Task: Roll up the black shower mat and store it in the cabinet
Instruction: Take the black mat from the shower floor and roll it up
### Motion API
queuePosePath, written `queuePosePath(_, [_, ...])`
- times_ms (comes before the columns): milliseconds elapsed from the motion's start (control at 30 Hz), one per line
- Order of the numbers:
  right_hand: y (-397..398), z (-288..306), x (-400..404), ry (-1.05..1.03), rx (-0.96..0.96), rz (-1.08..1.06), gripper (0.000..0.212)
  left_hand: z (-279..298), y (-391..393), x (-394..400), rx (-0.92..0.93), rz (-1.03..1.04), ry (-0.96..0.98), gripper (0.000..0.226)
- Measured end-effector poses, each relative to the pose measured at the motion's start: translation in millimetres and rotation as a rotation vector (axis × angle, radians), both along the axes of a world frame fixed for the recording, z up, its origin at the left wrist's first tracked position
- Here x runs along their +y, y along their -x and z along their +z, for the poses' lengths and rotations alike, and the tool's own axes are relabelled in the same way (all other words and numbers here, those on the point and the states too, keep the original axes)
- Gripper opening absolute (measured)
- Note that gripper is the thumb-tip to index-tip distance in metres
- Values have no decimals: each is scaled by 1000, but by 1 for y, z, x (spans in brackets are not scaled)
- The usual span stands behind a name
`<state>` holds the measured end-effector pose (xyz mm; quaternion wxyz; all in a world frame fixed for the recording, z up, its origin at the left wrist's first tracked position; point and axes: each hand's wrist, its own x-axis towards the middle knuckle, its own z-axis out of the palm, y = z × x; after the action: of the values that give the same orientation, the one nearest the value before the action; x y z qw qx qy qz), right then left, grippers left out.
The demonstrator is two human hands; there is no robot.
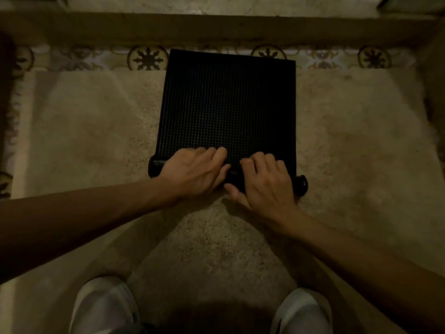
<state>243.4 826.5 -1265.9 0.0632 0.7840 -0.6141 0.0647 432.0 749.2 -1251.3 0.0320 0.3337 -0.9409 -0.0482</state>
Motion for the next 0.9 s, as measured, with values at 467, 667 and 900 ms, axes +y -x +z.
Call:
queuePosePath(467, [5,7,-36,-60,-94,-19,36,-17,-10,27,32,108,160,41])
queuePosePath(667, [-3,1,-28,67,-9,-156,34,-10,0,-9,45,117,97,38])
queuePosePath(900, [-1,1,-54,-19,-47,-119,38,-7,6,-12,100,167,158,26])
